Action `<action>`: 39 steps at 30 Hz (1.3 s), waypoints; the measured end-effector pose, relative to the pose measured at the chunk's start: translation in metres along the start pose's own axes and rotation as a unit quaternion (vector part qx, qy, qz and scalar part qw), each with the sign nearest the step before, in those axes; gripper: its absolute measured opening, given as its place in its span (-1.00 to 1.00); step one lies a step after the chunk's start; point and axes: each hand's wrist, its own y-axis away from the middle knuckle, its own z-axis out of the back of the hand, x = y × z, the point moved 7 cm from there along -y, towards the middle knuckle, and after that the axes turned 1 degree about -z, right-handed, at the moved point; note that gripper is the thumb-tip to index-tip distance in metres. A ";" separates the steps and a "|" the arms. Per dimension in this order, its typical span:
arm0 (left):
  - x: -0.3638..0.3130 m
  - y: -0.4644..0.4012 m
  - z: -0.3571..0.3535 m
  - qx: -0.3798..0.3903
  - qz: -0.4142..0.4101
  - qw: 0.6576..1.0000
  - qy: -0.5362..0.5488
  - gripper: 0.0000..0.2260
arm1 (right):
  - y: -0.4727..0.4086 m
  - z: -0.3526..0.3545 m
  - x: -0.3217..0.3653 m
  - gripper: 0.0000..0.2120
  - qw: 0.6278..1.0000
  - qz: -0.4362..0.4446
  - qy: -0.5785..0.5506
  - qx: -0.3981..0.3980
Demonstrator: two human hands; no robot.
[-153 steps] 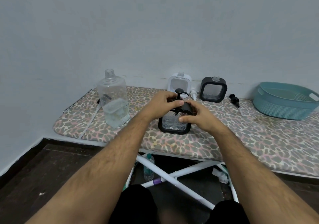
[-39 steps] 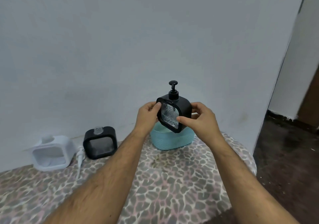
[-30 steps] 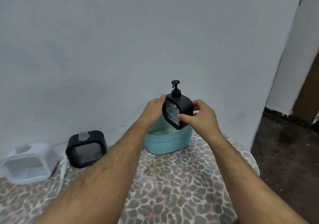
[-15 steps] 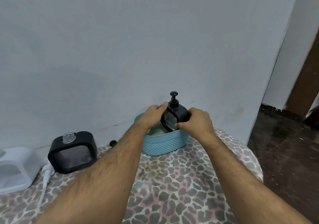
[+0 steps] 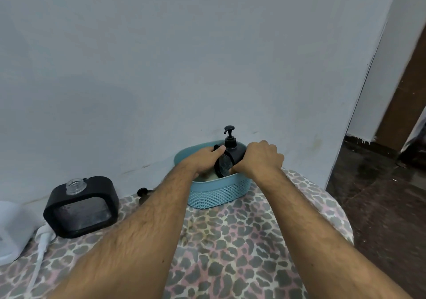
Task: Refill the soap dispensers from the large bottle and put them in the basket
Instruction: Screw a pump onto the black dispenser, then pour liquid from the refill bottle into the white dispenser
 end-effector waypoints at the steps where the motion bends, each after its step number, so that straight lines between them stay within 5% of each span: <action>1: 0.001 -0.001 0.000 0.000 0.001 1.000 -0.006 -0.59 | -0.001 0.000 0.000 -0.49 1.000 -0.003 0.005 0.001; 15: 0.003 0.002 0.002 -0.023 0.012 0.999 -0.021 -0.52 | -0.003 -0.003 -0.003 -0.43 0.996 -0.010 -0.081 0.041; 23: -0.003 0.008 0.002 -0.033 -0.001 0.998 -0.048 -0.52 | -0.008 -0.006 -0.007 -0.62 0.985 0.007 -0.162 0.064; 31: -0.007 0.013 0.009 -0.101 -0.026 0.992 -0.071 -0.53 | 0.003 -0.004 -0.007 -0.81 0.983 -0.005 -0.181 0.000; 35: -0.026 0.026 0.017 -0.167 -0.080 0.950 -0.253 -0.57 | 0.007 0.001 -0.002 -0.74 0.987 -0.018 -0.161 0.012; 39: -0.045 0.064 0.034 -0.269 -0.166 0.916 -0.247 -0.64 | 0.023 0.018 0.000 -0.54 0.977 0.013 -0.204 -0.065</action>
